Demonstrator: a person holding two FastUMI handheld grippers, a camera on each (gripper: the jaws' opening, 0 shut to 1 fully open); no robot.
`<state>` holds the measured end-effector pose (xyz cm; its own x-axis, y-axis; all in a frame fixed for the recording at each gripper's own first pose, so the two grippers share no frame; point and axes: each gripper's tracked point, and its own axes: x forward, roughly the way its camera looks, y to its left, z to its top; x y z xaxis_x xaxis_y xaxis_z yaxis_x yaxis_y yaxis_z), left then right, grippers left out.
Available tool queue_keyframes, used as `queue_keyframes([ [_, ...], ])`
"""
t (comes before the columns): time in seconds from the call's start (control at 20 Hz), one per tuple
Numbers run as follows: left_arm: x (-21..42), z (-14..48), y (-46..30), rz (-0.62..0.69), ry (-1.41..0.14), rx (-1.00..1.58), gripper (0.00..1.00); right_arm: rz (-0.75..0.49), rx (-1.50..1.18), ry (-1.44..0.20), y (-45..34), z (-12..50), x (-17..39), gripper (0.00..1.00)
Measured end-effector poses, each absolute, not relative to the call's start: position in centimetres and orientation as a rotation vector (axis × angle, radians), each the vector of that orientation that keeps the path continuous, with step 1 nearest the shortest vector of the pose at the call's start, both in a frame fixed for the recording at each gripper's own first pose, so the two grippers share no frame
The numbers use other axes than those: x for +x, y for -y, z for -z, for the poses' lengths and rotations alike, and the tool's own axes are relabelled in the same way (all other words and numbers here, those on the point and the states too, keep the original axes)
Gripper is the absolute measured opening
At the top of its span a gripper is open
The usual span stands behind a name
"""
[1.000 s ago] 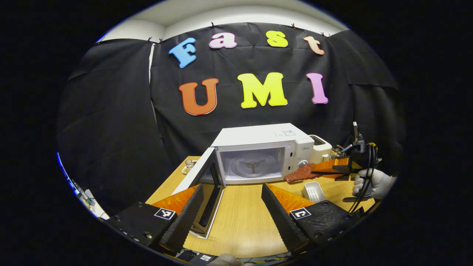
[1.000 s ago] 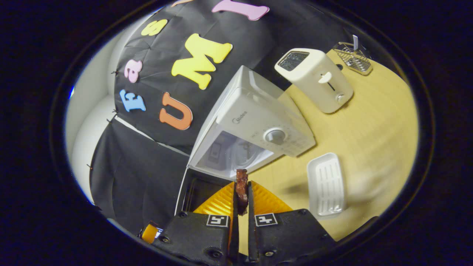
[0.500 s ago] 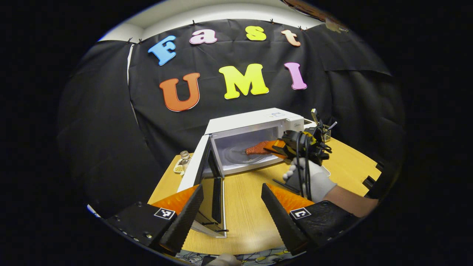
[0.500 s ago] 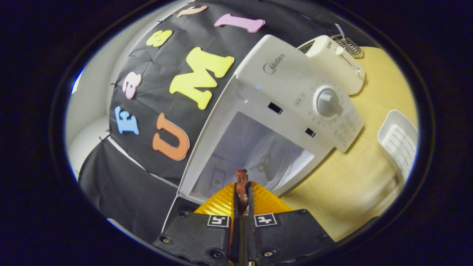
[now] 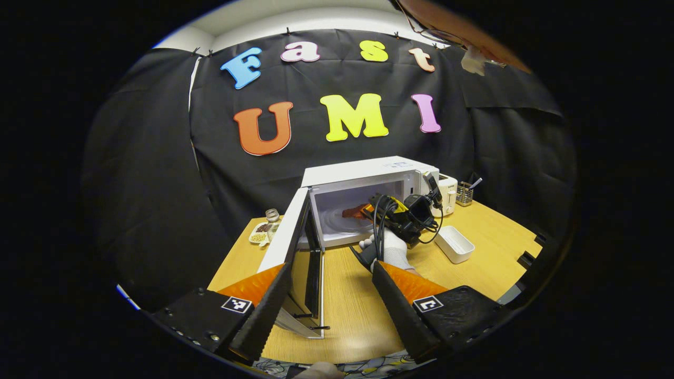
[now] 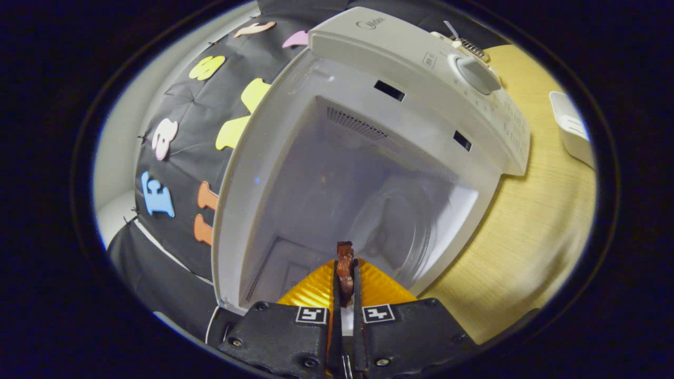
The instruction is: Open the microwave oven with the left hand, put the food in, and close the microwave oven.
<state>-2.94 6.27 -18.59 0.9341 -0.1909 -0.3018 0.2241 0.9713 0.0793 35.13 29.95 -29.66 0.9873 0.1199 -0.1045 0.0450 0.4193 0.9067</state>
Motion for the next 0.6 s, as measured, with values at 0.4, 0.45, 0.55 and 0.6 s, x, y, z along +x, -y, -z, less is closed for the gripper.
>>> queue_keyframes([
  [0.4, -1.7, 19.5, -5.5, 0.244, -0.302, 0.145, 0.95, 0.004, 1.065, -0.169, -29.7, 32.1, 38.5, 0.11],
  [0.45, -1.7, 19.4, -5.5, 0.243, -0.301, 0.145, 0.95, 0.003, 1.044, -0.171, -29.8, 32.2, 38.4, 0.12],
  [0.55, -1.4, 19.3, -5.4, 0.245, -0.296, 0.138, 0.95, 0.008, 0.981, -0.175, -29.9, 32.6, 38.4, 0.13],
  [0.6, -1.3, 19.4, -5.4, 0.246, -0.302, 0.136, 0.95, 0.008, 0.944, -0.176, -29.9, 32.8, 38.5, 0.16],
])
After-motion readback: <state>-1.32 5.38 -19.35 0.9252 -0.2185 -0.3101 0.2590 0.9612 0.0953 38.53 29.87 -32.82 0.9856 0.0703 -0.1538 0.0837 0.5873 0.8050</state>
